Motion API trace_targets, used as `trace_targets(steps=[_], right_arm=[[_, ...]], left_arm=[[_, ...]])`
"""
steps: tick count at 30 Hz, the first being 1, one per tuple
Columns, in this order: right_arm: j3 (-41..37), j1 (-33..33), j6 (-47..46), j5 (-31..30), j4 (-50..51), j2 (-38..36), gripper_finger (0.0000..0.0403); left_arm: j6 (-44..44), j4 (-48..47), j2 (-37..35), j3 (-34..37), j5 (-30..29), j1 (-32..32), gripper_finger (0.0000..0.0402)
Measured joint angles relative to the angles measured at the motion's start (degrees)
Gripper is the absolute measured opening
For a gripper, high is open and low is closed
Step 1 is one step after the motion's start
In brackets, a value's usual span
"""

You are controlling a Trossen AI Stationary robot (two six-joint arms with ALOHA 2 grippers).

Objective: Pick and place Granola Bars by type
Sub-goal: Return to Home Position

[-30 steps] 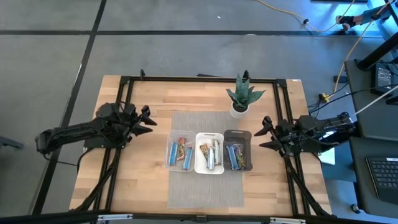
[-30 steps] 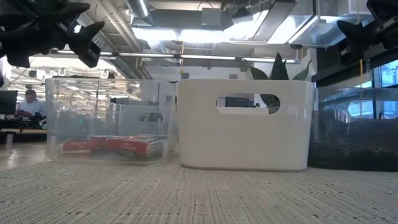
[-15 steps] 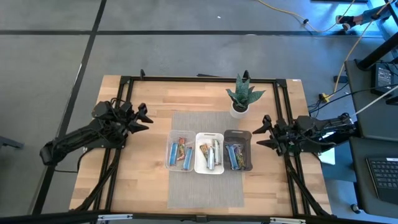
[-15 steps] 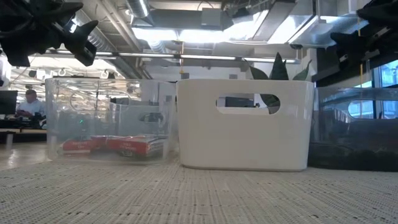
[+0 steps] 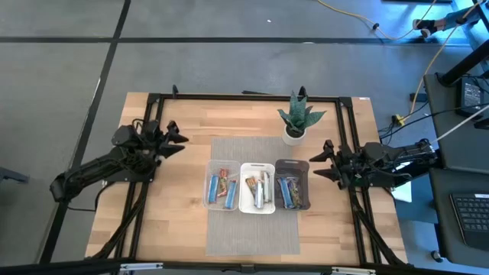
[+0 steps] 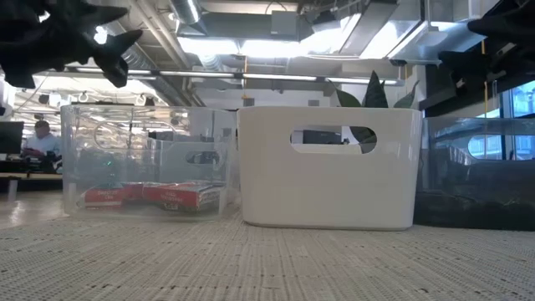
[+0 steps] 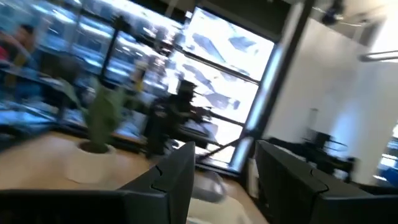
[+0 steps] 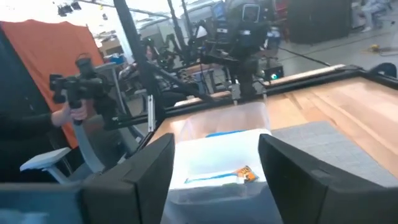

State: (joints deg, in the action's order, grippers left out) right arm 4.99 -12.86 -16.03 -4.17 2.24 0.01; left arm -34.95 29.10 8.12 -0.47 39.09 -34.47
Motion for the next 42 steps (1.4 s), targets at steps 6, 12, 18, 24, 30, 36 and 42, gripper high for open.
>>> trace_targets(steps=[6, 12, 18, 24, 30, 36, 42], right_arm=[[0.0, 0.0, -1.5, -3.1, 1.2, 0.0, 0.0236], [0.0, 0.0, -4.5, -6.4, 3.7, 0.0, 0.0236], [0.0, 0.0, -4.7, -11.6, 5.1, 0.0, 0.0236], [0.0, 0.0, -6.2, -12.8, 6.7, 0.0, 0.0236], [0.0, 0.0, -6.2, -14.6, 8.4, 0.0, 0.0236], [0.0, 0.0, -3.1, -17.2, 10.5, 0.0, 0.0236], [0.1, 0.0, 2.3, -22.8, 10.5, 0.0, 0.0236]], left_arm=[[6.3, -5.7, 0.0, 0.0, -12.8, 5.6, 0.0162], [10.8, -11.5, 0.0, 0.0, -23.6, 13.4, 0.0162], [11.7, -14.1, -0.6, 0.0, -31.9, 18.5, 0.0162], [12.7, -18.7, -2.2, 0.0, -36.6, 22.2, 0.0162], [12.4, -25.8, -3.2, 0.0, -40.3, 24.3, 0.0162], [13.1, -26.7, -3.5, 0.0, -41.0, 25.0, 0.0162], [11.7, -28.2, -3.5, 0.0, -39.9, 25.1, 0.0162]])
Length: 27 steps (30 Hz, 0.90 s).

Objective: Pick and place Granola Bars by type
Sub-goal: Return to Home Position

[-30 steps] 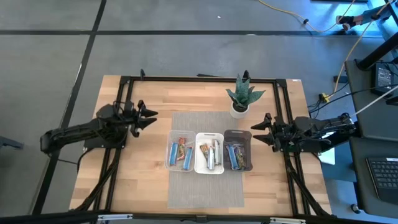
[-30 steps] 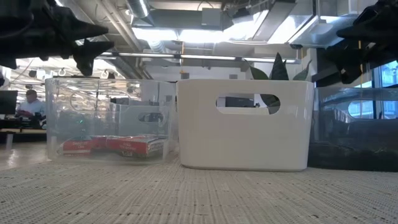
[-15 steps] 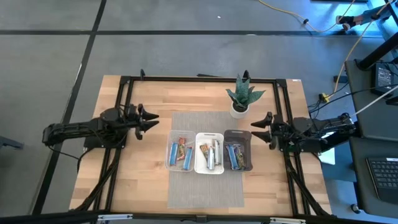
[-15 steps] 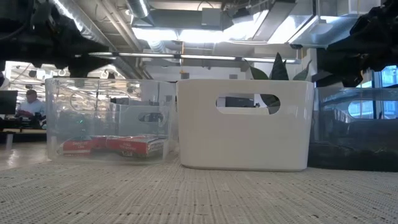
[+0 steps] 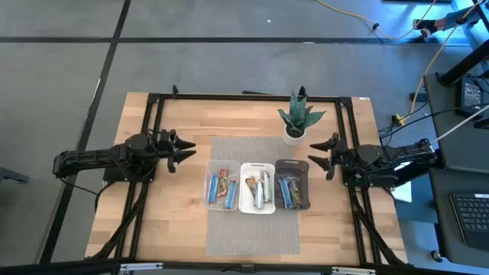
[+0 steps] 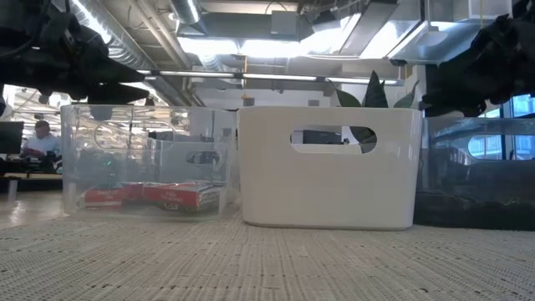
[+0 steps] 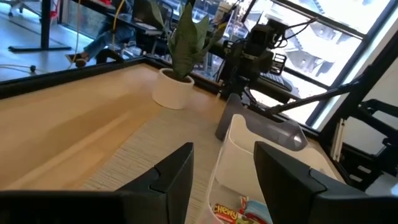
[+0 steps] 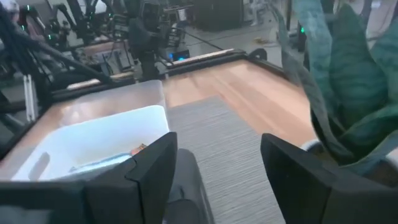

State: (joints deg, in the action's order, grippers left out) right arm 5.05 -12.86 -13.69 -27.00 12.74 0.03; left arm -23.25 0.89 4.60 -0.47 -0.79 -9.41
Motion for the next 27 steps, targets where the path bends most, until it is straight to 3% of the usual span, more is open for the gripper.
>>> trace_targets(steps=[11, 20, 27], right_arm=[[0.0, 0.0, 12.5, 0.0, 0.0, 0.2, 0.0236], [0.0, 0.0, 1.9, 0.1, 0.0, 0.2, 0.0236], [0.0, 0.0, 2.0, 0.1, 0.0, 0.2, 0.0236]], left_arm=[[0.0, 0.6, 0.0, 0.0, 0.4, 0.0, 0.0162], [0.0, 0.6, 0.0, 0.0, 0.4, 0.0, 0.0162], [0.0, 0.6, 0.0, 0.0, 0.4, 0.0, 0.0162]])
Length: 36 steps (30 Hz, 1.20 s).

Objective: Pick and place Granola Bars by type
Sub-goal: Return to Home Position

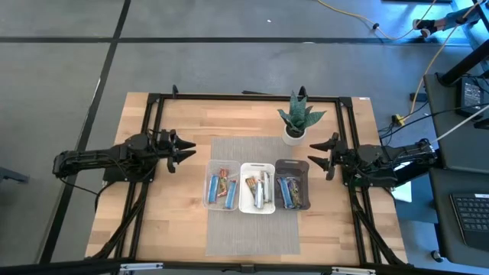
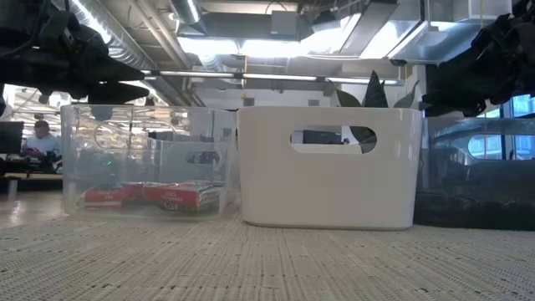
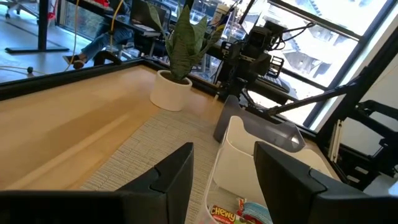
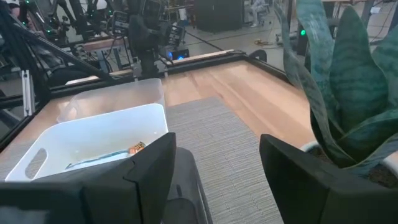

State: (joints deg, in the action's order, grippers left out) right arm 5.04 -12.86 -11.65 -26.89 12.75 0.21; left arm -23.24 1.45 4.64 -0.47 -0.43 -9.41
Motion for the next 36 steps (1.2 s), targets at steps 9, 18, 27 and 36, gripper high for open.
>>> trace_targets(steps=[9, 18, 27, 36], right_arm=[[0.0, 0.0, 0.1, 0.0, 0.0, 0.0, 0.0236], [0.0, 0.0, 0.1, 0.0, 0.0, 0.0, 0.0236], [0.0, 0.0, 0.1, 0.0, 0.0, 0.0, 0.0236], [-0.1, 0.0, 0.1, 0.0, 0.0, 0.1, 0.0236]], left_arm=[[0.0, 0.0, 0.0, 0.0, 0.0, 0.0, 0.0162], [0.0, 0.0, 0.0, 0.0, 0.0, 0.0, 0.0162], [0.0, 0.0, 0.0, 0.0, 0.0, 0.0, 0.0162], [0.0, 0.0, 0.0, 0.0, 0.0, 0.0, 0.0162]])
